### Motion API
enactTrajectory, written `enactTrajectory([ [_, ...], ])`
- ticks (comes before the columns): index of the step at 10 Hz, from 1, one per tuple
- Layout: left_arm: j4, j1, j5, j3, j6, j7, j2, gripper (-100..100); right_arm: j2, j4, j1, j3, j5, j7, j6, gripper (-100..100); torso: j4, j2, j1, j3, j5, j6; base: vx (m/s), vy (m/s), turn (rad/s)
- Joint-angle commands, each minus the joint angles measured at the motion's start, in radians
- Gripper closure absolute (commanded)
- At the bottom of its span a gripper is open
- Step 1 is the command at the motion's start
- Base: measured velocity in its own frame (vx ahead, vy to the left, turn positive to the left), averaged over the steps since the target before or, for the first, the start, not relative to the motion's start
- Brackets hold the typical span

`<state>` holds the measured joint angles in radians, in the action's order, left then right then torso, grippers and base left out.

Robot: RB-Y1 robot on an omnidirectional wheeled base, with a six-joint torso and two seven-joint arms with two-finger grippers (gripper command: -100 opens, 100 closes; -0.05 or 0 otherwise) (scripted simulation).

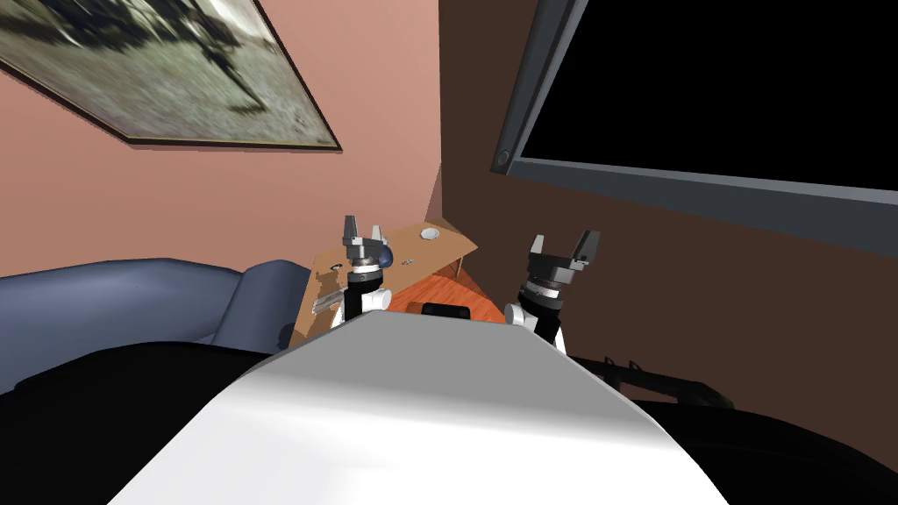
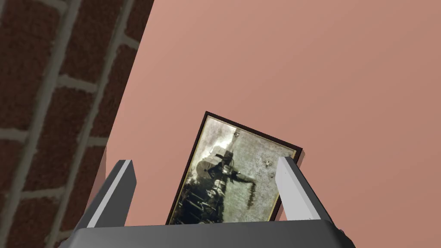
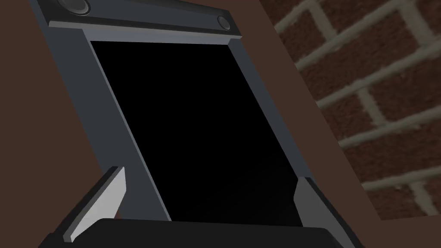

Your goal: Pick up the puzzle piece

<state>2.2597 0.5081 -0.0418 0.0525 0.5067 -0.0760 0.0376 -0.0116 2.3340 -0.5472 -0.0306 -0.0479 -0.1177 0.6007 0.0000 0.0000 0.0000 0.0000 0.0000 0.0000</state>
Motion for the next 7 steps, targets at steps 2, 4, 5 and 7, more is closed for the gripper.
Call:
enactTrajectory([
  [2,-0.057,-0.032,0.009,0.001,-0.017,0.018,0.038,-100,0.000,0.000,0.000,0.000,0.000,0.000,0.000,0,0.000,0.002,0.002,0.001,0.000,0.000,-0.053,0.031,-0.041],
  [4,-0.097,-0.052,0.014,0.002,-0.030,0.029,0.056,-100,0.000,0.000,0.000,0.000,0.000,0.000,0.000,0,0.001,0.003,0.003,0.002,0.001,0.000,-0.049,0.036,-0.032],
  [5,-0.120,-0.064,0.016,0.003,-0.037,0.035,0.065,-100,0.000,0.000,0.000,0.000,0.000,0.000,0.000,0,0.001,0.003,0.003,0.002,0.001,0.000,-0.041,0.038,-0.032],
  [7,-0.173,-0.090,0.022,0.004,-0.056,0.047,0.085,-100,0.000,0.000,0.000,0.000,0.000,0.000,0.000,0,0.001,0.002,0.003,0.001,0.001,0.000,-0.041,0.032,-0.045],
])
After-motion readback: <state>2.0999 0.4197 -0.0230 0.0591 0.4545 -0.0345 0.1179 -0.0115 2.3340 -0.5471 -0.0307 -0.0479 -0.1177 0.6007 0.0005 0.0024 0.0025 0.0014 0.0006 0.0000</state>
